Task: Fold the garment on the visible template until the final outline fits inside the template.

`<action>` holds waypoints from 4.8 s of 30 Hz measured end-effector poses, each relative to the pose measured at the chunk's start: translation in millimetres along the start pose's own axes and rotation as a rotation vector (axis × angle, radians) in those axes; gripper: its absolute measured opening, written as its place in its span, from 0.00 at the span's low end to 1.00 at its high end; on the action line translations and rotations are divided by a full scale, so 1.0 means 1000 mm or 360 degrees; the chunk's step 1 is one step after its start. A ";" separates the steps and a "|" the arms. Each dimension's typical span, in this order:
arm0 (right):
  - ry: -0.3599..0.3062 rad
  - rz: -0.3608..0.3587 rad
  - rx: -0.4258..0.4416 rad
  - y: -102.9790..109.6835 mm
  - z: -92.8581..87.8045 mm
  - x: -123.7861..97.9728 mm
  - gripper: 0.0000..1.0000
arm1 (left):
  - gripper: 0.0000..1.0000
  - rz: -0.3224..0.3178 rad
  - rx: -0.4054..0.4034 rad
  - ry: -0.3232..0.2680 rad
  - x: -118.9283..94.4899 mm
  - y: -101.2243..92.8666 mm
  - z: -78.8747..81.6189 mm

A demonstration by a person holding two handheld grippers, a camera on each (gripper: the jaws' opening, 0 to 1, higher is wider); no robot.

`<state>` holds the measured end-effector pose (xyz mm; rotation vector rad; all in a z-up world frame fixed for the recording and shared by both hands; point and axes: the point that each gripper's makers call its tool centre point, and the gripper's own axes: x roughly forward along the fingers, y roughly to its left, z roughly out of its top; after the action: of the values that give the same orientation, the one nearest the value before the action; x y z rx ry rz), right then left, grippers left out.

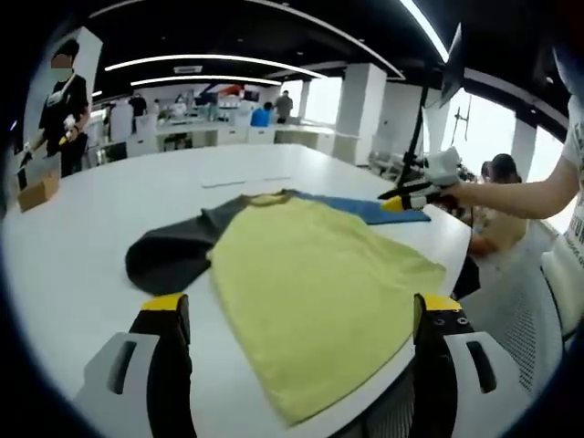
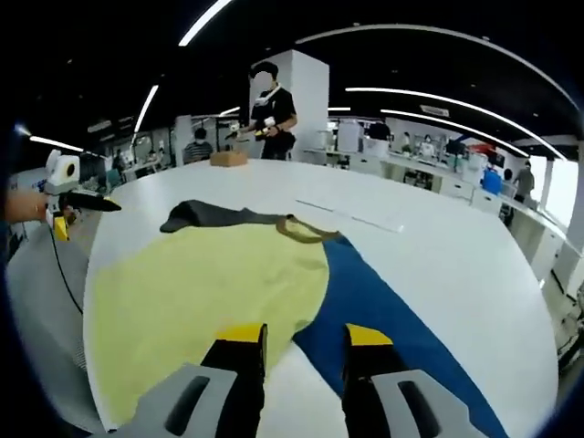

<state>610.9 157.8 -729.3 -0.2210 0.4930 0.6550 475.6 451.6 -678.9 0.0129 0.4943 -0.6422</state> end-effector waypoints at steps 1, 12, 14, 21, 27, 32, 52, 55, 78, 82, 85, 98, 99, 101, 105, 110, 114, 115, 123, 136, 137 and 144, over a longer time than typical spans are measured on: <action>0.0013 0.0004 -0.0007 -0.001 -0.002 0.006 0.22 | 0.98 0.0000 0.0009 0.0005 0.000 0.000 0.000; 0.0251 0.0031 -0.0253 -0.001 -0.032 0.032 0.18 | 0.96 0.0038 -0.0007 0.0019 -0.004 0.003 -0.002; 0.0275 0.0043 -0.0259 0.000 -0.036 0.035 0.17 | 0.95 0.0042 -0.0015 0.0034 -0.004 0.004 -0.005; 0.0310 0.0018 -0.0297 -0.005 -0.041 0.040 0.13 | 0.94 0.0060 -0.0022 0.0046 -0.007 0.007 -0.006; 0.0312 -0.0026 -0.0307 -0.006 -0.042 0.044 0.00 | 0.91 0.0085 -0.0046 0.0054 -0.008 0.013 -0.010; 0.0323 -0.0080 -0.0286 -0.014 -0.042 0.043 0.00 | 0.90 0.0096 -0.0061 0.0056 -0.009 0.017 -0.013; 0.0345 -0.0246 -0.0164 -0.054 -0.040 0.045 0.00 | 0.90 0.0115 -0.0069 0.0059 -0.011 0.037 -0.024; 0.0347 -0.0259 -0.0154 -0.056 -0.040 0.045 0.00 | 0.90 0.0115 -0.0061 0.0061 -0.011 0.040 -0.025; 0.0182 -0.0321 0.0248 -0.077 -0.032 0.010 0.48 | 0.96 0.0101 -0.0035 0.0052 -0.006 0.032 -0.021; 0.0195 -0.0349 0.0300 -0.082 -0.036 0.000 0.60 | 0.98 0.0081 -0.0031 0.0050 -0.004 0.029 -0.019; 0.0192 -0.0370 0.0329 -0.086 -0.038 -0.009 0.65 | 0.99 0.0074 -0.0025 0.0054 -0.004 0.027 -0.020; 0.0217 -0.0545 0.0524 -0.122 -0.071 -0.057 0.74 | 0.99 0.0057 0.0017 0.0050 -0.001 0.022 -0.015; 0.0217 -0.0584 0.0545 -0.129 -0.075 -0.063 0.72 | 0.99 0.0055 0.0017 0.0049 -0.001 0.021 -0.015; 0.0220 -0.0619 0.0554 -0.134 -0.079 -0.071 0.70 | 0.99 0.0051 0.0013 0.0051 0.000 0.020 -0.015; 0.0192 -0.0670 0.0634 -0.142 -0.086 -0.085 0.68 | 0.99 0.0043 0.0009 0.0054 0.001 0.016 -0.015; 0.0234 -0.0735 0.0650 -0.143 -0.098 -0.102 0.66 | 0.99 0.0036 0.0008 0.0051 0.001 0.011 -0.014; 0.0258 -0.0781 0.0692 -0.145 -0.109 -0.114 0.64 | 0.99 0.0035 0.0008 0.0056 0.001 0.008 -0.015; 0.0268 -0.0796 0.0699 -0.146 -0.112 -0.118 0.63 | 0.99 0.0035 0.0005 0.0057 0.001 0.008 -0.015; 0.0308 -0.0891 0.0759 -0.164 -0.135 -0.133 0.53 | 0.98 0.0025 0.0001 0.0066 0.001 0.002 -0.015; 0.0371 -0.1014 0.0782 -0.184 -0.158 -0.152 0.31 | 0.97 0.0040 -0.0012 0.0078 -0.002 -0.002 -0.016; 0.0377 -0.1021 0.0787 -0.183 -0.159 -0.152 0.30 | 0.97 0.0042 -0.0013 0.0078 -0.002 -0.003 -0.016; 0.0324 -0.1028 0.0833 -0.181 -0.159 -0.149 0.19 | 0.97 0.0053 -0.0011 0.0081 -0.005 -0.002 -0.015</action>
<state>564.8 -116.4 -783.9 0.0560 0.7253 -0.1385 464.3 455.0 -689.9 0.0312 0.5445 -0.6090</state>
